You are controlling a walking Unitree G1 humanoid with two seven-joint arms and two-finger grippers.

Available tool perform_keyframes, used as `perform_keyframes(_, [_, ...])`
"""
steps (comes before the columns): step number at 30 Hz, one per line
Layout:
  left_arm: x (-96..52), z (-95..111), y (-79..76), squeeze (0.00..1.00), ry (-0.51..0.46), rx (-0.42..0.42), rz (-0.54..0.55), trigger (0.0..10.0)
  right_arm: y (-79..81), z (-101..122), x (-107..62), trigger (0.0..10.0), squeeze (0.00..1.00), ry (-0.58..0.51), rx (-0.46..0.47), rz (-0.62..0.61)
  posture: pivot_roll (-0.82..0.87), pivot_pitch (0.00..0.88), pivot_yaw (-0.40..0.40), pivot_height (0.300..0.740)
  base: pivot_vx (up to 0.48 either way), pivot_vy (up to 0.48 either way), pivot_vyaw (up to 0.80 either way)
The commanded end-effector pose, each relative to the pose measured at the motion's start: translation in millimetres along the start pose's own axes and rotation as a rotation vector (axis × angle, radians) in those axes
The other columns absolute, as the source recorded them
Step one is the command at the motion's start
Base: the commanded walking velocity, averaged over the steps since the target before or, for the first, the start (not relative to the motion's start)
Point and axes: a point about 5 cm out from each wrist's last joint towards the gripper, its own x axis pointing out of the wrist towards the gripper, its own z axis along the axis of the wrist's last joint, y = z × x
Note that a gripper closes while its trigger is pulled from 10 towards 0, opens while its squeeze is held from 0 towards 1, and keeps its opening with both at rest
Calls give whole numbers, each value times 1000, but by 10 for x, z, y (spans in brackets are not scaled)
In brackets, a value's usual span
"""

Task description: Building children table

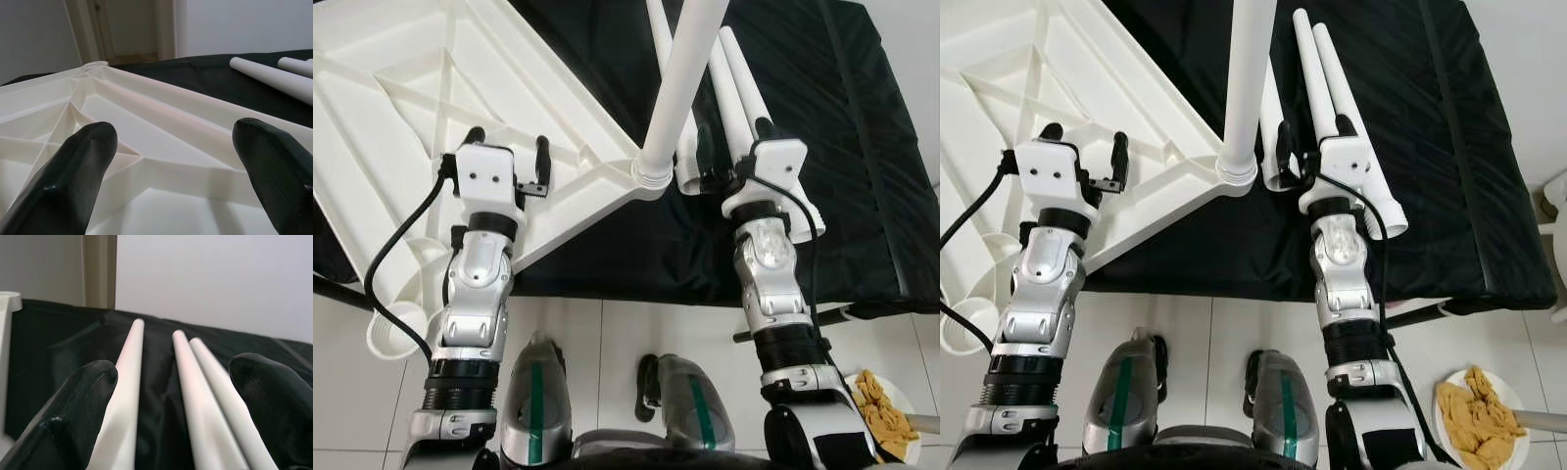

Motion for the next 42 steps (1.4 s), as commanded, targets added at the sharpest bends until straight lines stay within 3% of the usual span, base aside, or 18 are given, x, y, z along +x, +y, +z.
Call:
perform_keyframes(1, [5, -35, -28, 0, 7, 0, -35, 10000, -40, -61, -12, 10000, 0, 33, -11, -15, 131, 59, -79, 740, 0, 0, 0])
perform_keyframes(7, [45, -11, -3, 0, -4, 38, -32, 10000, -64, -47, 10, 10000, 0, 24, -23, -17, 126, 58, -75, 740, 0, 0, 0])
perform_keyframes(19, [43, -55, -22, 0, 28, -47, -5, 10000, -27, -54, -13, 10000, 0, 22, -23, -11, 126, 63, -70, 740, 0, 34, 0])
perform_keyframes(42, [41, -77, -25, 0, 34, -52, 19, 10000, -8, -60, -21, 10000, 0, 20, -25, -1, 125, 53, -72, 740, 0, 93, 0])
